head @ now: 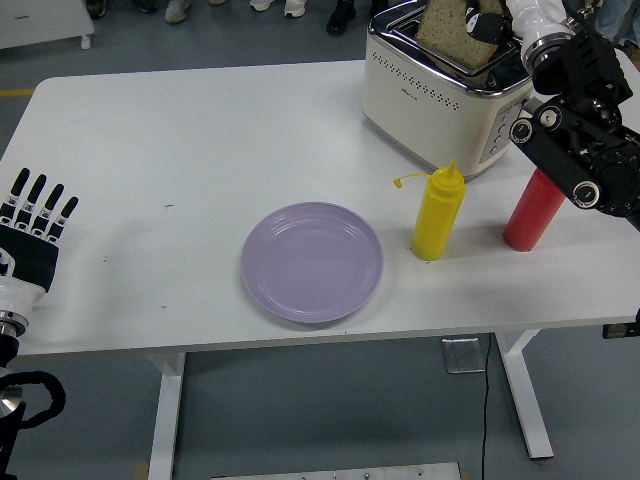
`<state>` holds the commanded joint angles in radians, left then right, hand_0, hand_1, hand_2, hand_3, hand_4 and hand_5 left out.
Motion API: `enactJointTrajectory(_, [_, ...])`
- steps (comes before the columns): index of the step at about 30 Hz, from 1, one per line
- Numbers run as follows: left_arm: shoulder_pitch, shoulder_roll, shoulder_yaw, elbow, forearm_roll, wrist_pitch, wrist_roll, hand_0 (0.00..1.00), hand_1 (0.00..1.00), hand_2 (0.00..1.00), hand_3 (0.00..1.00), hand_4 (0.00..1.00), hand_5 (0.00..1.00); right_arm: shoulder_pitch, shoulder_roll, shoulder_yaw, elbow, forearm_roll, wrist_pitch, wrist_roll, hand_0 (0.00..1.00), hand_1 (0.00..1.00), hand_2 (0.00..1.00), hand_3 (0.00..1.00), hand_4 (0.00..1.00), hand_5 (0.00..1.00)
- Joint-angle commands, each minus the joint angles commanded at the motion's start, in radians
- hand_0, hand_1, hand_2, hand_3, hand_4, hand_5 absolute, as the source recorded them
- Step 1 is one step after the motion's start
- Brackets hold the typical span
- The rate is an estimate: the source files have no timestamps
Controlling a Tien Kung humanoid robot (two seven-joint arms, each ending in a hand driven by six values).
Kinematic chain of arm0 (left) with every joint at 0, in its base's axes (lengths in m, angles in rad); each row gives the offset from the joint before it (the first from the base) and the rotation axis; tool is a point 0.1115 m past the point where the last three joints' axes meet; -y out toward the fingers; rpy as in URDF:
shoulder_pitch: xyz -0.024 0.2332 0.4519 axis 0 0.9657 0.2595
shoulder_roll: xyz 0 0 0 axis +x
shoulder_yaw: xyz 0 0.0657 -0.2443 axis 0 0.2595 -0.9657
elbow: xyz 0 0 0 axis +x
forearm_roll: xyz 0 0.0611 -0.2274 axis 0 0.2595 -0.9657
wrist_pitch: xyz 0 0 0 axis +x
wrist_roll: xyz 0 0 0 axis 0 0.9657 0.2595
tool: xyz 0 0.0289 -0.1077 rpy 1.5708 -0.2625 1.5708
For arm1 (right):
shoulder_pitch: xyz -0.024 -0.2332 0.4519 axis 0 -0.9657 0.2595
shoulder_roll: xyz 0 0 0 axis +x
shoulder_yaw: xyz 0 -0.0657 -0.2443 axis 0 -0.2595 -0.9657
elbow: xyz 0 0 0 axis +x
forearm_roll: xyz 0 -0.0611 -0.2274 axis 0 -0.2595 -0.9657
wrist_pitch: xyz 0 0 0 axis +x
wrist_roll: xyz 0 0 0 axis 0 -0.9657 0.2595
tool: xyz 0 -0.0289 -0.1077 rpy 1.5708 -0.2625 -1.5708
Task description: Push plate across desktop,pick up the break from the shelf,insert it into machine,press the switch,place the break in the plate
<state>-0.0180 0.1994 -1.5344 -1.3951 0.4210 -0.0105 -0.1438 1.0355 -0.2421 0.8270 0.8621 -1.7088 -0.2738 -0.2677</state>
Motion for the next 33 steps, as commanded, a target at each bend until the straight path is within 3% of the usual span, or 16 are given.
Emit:
enactJointTrajectory(5, [0.0, 0.0, 0.001, 0.0, 0.0, 0.0, -0.001, 0.811, 0.86, 0.916, 0.862, 0.637, 0.998, -0.003, -0.004, 0.01, -0.004, 0.02, 0.027, 0.02, 0.702, 0.761, 0.843, 0.879, 0.651, 0.192])
enactJointTrajectory(6, [0.0, 0.0, 0.001, 0.001, 0.0, 0.0, -0.001, 0.811, 0.86, 0.916, 0.862, 0.637, 0.998, -0.004, -0.005, 0.013, -0.003, 0.025, 0.028, 0.025, 0.794, 0.821, 0.953, 0.988, 0.75, 0.282])
enactJointTrajectory(10, [0.0, 0.001, 0.001, 0.0, 0.0, 0.0, -0.001, 0.811, 0.86, 0.916, 0.862, 0.637, 0.998, -0.008, -0.01, 0.024, 0.003, 0.045, 0.02, 0.048, 0.794, 0.821, 0.953, 0.988, 0.75, 0.282])
enactJointTrajectory(12, [0.001, 0.001, 0.001, 0.0, 0.0, 0.0, -0.002, 0.811, 0.86, 0.916, 0.862, 0.636, 0.998, -0.011, -0.014, 0.032, 0.01, 0.06, 0.01, 0.062, 0.819, 0.832, 0.96, 0.998, 0.795, 0.335])
enactJointTrajectory(17, [0.002, 0.001, 0.001, 0.0, 0.0, 0.0, -0.002, 0.811, 0.86, 0.916, 0.862, 0.636, 0.998, -0.02, -0.029, 0.047, 0.039, 0.088, -0.017, 0.08, 0.819, 0.832, 0.96, 0.998, 0.795, 0.335])
enactJointTrajectory(18, [0.003, 0.001, 0.002, 0.0, 0.0, 0.0, -0.002, 0.811, 0.86, 0.916, 0.862, 0.637, 0.998, -0.022, -0.034, 0.05, 0.047, 0.093, -0.027, 0.08, 0.721, 0.748, 0.898, 0.899, 0.753, 0.344])
enactJointTrajectory(23, [0.005, 0.001, 0.004, 0.0, 0.001, 0.0, -0.003, 0.811, 0.86, 0.916, 0.862, 0.637, 0.998, -0.046, -0.08, 0.066, 0.113, 0.105, -0.097, 0.063, 0.721, 0.748, 0.898, 0.899, 0.753, 0.344])
enactJointTrajectory(24, [0.005, 0.002, 0.003, -0.001, 0.001, 0.0, -0.003, 0.811, 0.86, 0.916, 0.862, 0.638, 0.998, -0.055, -0.097, 0.071, 0.133, 0.107, -0.112, 0.059, 0.489, 0.556, 0.715, 0.722, 0.468, 0.264])
enactJointTrajectory(29, [0.01, 0.003, 0.0, -0.001, 0.002, 0.001, -0.003, 0.811, 0.86, 0.916, 0.862, 0.638, 0.998, -0.101, -0.179, 0.089, 0.217, 0.101, -0.133, 0.05, 0.489, 0.556, 0.715, 0.722, 0.468, 0.264])
enactJointTrajectory(30, [0.011, 0.003, -0.002, -0.001, 0.002, 0.001, -0.003, 0.811, 0.86, 0.916, 0.862, 0.637, 0.998, -0.113, -0.197, 0.095, 0.235, 0.098, -0.13, 0.052, 0.334, 0.426, 0.623, 0.584, 0.329, 0.32])
enactJointTrajectory(33, [0.012, 0.004, -0.004, -0.002, 0.002, 0.001, -0.003, 0.811, 0.86, 0.916, 0.862, 0.637, 0.998, -0.141, -0.246, 0.111, 0.28, 0.096, -0.113, 0.059, 0.334, 0.426, 0.623, 0.584, 0.329, 0.32])
